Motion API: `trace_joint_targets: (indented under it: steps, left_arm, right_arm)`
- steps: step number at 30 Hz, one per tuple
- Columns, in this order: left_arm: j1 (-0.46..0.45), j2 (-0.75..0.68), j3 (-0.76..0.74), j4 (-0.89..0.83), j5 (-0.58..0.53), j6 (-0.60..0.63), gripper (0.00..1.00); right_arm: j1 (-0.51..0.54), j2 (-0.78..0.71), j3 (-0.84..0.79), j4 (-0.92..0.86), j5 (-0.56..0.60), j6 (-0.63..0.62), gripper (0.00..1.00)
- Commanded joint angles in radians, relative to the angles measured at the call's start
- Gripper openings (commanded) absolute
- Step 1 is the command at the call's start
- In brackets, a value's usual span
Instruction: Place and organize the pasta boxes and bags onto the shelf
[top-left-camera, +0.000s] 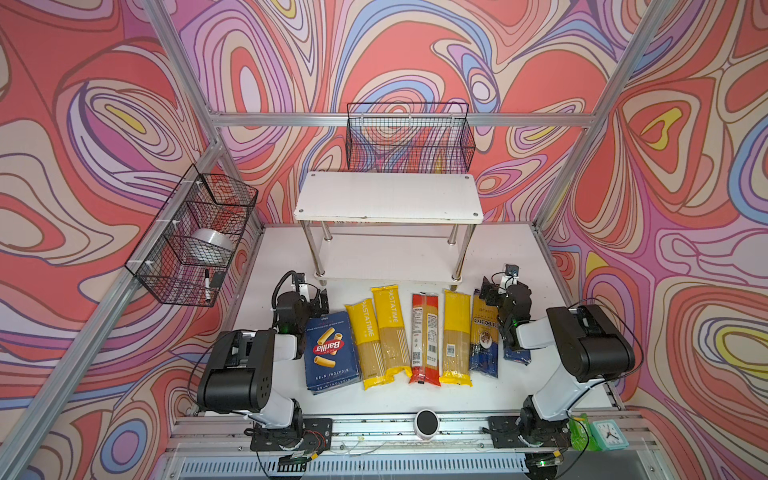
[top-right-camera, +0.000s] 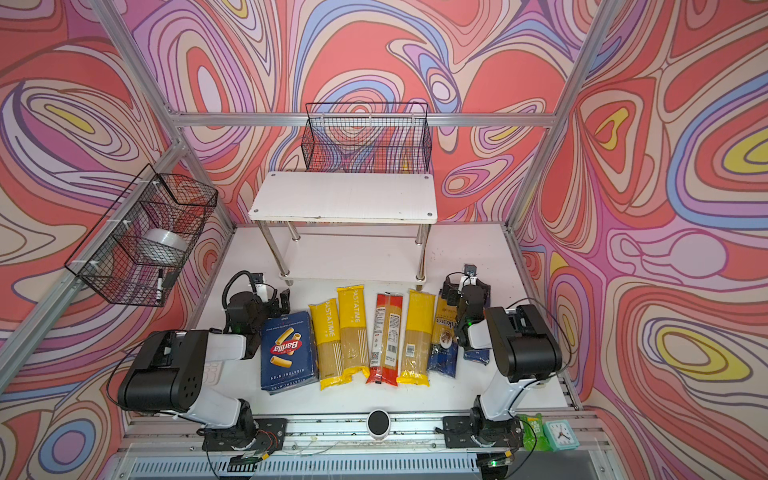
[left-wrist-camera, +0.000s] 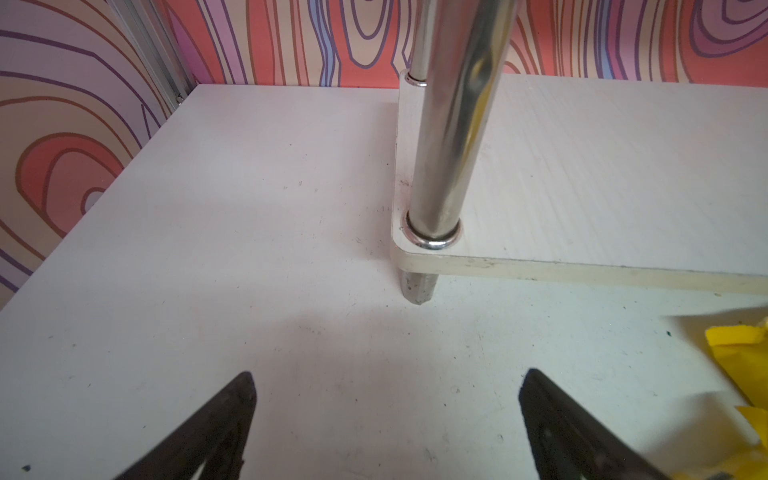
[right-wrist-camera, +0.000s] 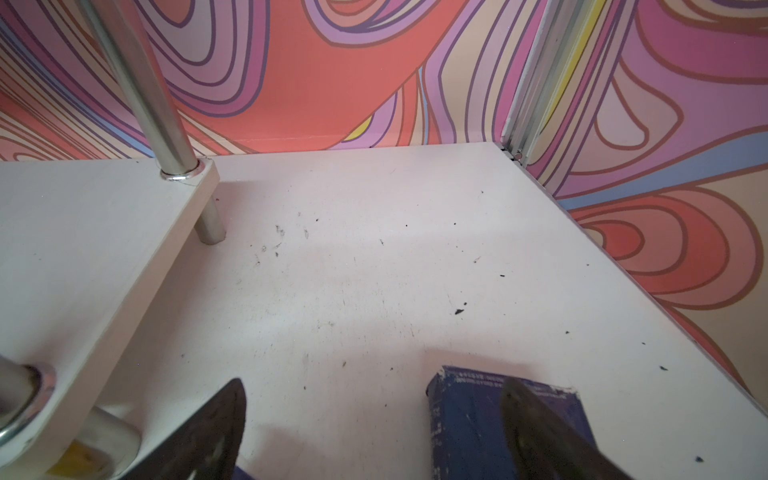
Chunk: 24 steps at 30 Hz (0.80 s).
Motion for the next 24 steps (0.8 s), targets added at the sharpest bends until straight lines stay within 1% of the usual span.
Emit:
trace_joint_targets:
  steps: [1,2,4,6,8,11,12,13,15,16,18,20,24]
  left_arm:
    - [0.000,0.004,0.010,0.020,-0.001,0.008,1.00]
    - [0.000,0.003,0.011,0.021,-0.002,0.008,1.00]
    - [0.000,-0.019,0.029,-0.030,-0.011,0.007,1.00]
    - [0.000,-0.066,0.051,-0.112,-0.004,0.009,1.00]
    - [0.000,-0.122,0.080,-0.222,-0.011,0.000,1.00]
    - [0.000,-0.209,0.138,-0.433,-0.005,-0.049,1.00]
    - [0.000,-0.239,0.186,-0.491,0.016,-0.067,1.00]
    - [0.000,-0.267,0.199,-0.526,0.044,-0.084,1.00]
    - [-0.002,-0.324,0.192,-0.547,0.100,-0.115,1.00]
    - [-0.002,-0.355,0.183,-0.553,0.129,-0.127,1.00]
    - [-0.007,-0.411,0.178,-0.596,0.180,-0.134,1.00]
    - [-0.015,-0.454,0.183,-0.642,0.245,-0.118,1.00]
    - [-0.071,-0.517,0.179,-0.679,0.268,-0.093,1.00]
  right_arm:
    - [-0.005,-0.004,0.013,-0.005,-0.008,0.007,0.98]
    - [-0.005,-0.004,0.012,-0.002,-0.007,0.007,0.97]
    - [-0.005,-0.021,0.016,-0.012,0.020,0.007,0.97]
    - [-0.005,-0.076,0.039,-0.096,0.032,0.008,0.97]
    - [-0.005,-0.148,0.093,-0.254,0.030,0.010,0.97]
    - [-0.005,-0.244,0.202,-0.546,0.028,0.080,0.97]
    - [-0.005,-0.272,0.235,-0.633,0.005,0.104,0.97]
    - [-0.005,-0.291,0.268,-0.715,-0.014,0.129,0.97]
    - [-0.005,-0.307,0.342,-0.869,-0.026,0.175,0.96]
    - [-0.005,-0.308,0.387,-0.972,-0.041,0.184,0.97]
    - [-0.006,-0.316,0.449,-1.116,-0.078,0.193,0.97]
    - [-0.004,-0.343,0.472,-1.201,-0.100,0.212,0.97]
    - [-0.003,-0.423,0.476,-1.301,-0.142,0.270,0.95]
